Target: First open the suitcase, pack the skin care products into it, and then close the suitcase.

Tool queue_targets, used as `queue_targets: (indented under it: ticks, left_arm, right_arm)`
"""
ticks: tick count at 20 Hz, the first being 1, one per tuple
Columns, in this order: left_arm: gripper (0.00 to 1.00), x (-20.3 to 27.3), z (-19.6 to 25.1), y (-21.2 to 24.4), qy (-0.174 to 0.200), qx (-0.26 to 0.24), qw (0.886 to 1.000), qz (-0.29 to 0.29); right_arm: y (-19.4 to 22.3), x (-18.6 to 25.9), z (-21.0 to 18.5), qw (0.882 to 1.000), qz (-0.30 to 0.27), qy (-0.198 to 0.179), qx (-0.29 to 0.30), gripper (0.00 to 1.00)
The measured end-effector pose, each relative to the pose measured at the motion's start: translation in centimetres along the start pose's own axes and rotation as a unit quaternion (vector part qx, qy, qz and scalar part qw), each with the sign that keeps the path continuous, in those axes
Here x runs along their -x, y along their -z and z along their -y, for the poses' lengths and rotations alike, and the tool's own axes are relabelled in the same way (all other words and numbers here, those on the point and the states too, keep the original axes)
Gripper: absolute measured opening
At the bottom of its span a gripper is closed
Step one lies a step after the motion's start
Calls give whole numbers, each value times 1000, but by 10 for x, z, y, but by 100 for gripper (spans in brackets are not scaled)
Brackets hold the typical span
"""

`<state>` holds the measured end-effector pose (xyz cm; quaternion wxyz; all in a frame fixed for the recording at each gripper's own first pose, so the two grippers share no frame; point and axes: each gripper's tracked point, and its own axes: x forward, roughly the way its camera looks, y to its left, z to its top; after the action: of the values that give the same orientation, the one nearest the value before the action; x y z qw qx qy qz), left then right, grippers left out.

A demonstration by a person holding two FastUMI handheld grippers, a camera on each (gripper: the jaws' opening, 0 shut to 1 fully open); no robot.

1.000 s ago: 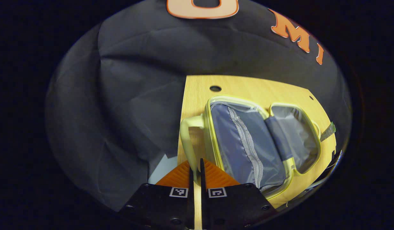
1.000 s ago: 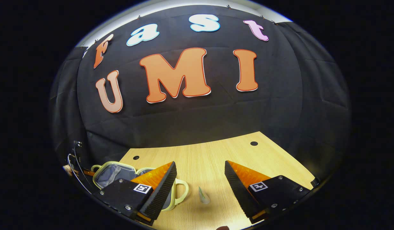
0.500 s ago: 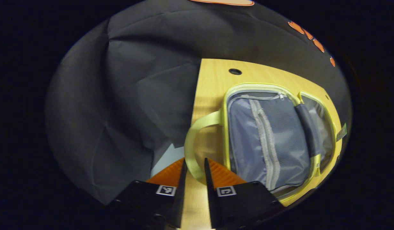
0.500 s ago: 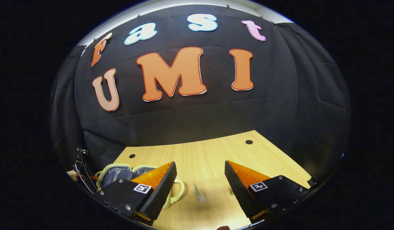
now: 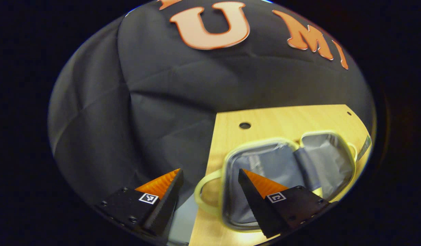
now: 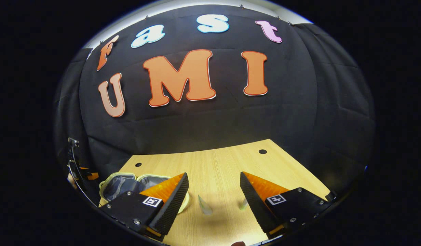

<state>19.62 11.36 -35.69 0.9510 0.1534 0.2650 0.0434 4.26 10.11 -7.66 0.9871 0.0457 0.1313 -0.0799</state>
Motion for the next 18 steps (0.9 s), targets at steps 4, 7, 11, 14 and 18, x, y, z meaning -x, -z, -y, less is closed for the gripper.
queue_targets:
  ticks: [4,7,11,14,18]
  left_arm:
    - [100,70,48,-59,44,1,997,62]
    - [99,111,117,-84,71,20,993,93]
    - [98,131,231,-117,107,65,985,119]
    - [98,150,298,-138,103,76,979,159]
    - [98,156,398,-132,145,87,973,157]
  right_arm:
    - [0,-7,20,1000,-1,-16,-2,96]
    - [4,-14,44,999,-16,-36,4,95]
    - [-5,-23,85,998,-22,-61,17,96]
    - [-8,-29,113,997,-30,-75,20,95]
    - [-5,-33,148,995,-41,-77,47,95]
